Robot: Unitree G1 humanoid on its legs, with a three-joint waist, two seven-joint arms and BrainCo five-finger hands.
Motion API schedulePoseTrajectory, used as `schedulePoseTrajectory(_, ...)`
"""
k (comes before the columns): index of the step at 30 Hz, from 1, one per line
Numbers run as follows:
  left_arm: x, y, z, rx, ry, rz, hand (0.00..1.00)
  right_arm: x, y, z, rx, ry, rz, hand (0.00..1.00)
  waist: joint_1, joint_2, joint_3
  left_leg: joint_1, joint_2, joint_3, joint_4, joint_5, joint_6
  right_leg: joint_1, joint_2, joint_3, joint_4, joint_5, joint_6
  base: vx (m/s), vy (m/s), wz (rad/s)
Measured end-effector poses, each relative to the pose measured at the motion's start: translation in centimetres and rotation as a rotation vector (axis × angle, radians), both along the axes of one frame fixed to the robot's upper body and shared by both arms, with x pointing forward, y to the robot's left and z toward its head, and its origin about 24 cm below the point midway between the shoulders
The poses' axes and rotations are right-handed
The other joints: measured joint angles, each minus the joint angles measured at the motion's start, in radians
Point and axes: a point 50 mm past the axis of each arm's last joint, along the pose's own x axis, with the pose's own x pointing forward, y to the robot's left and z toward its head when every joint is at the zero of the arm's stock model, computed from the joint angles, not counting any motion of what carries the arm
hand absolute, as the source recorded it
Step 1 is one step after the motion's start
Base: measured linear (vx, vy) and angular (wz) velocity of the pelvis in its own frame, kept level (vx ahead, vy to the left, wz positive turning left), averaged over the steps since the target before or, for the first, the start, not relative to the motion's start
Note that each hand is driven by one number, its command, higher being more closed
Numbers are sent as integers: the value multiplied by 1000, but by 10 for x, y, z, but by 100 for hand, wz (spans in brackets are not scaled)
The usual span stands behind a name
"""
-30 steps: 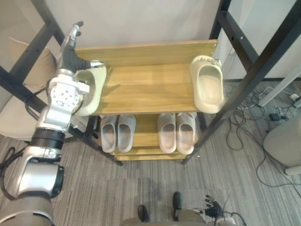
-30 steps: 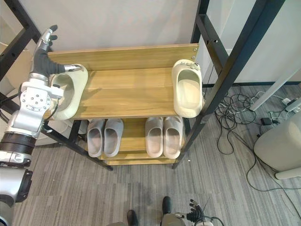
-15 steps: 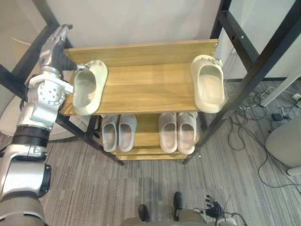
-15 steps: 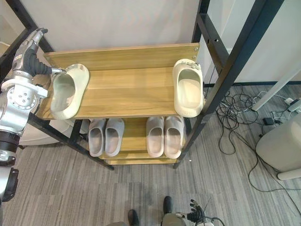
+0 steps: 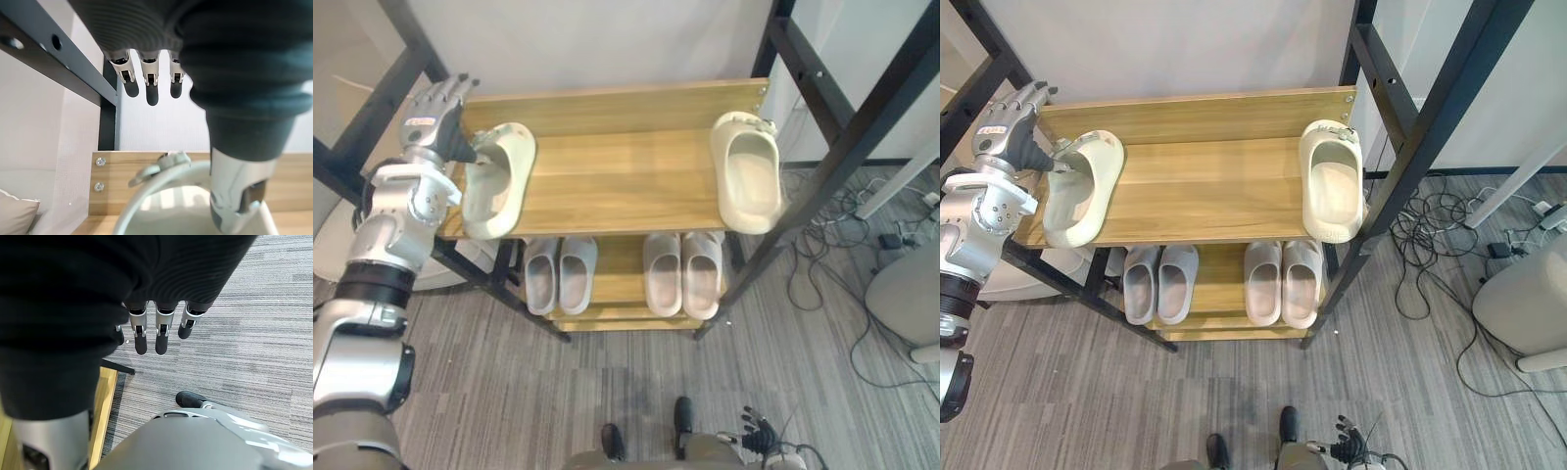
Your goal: Organize the slippers on the shoe rack
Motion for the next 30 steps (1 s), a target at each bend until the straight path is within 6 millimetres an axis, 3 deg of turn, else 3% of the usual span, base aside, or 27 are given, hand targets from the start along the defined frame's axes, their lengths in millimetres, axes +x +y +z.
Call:
schedulePoseTrajectory(3,2,-4,4,31,-3,5,0,5,1,2,1,-22,9,0,-1,-4,10,-16,2,5,2,0,0,-22,-2,8,6,0,0,-21,-23,-7)
schedulePoseTrajectory(8,6,-15,28,77,-68,-8,0,12,4,7,9,-60,17,0,5,-23,34,-66,7,16,18,0,1,-75,-2,26,14,14,-8,-26,-34,-10)
schedulePoseTrajectory(9,7,-16,31,92,-71,-1,100,14,5,8,14,-69,13,0,3,-23,36,-66,7,18,18,0,1,-78,-2,29,16,14,-8,-9,-33,-10)
schedulePoseTrajectory(19,9,-25,48,107,-115,-6,100,23,7,13,25,-116,9,0,4,-38,65,-121,11,53,55,-11,9,-134,-2,69,22,37,-12,-34,-26,-10)
schedulePoseTrajectory(30,11,-32,50,125,-115,-29,100,22,8,13,28,-116,4,0,-3,-39,66,-119,8,57,55,-11,10,-135,-3,74,22,40,-11,-3,-4,-2)
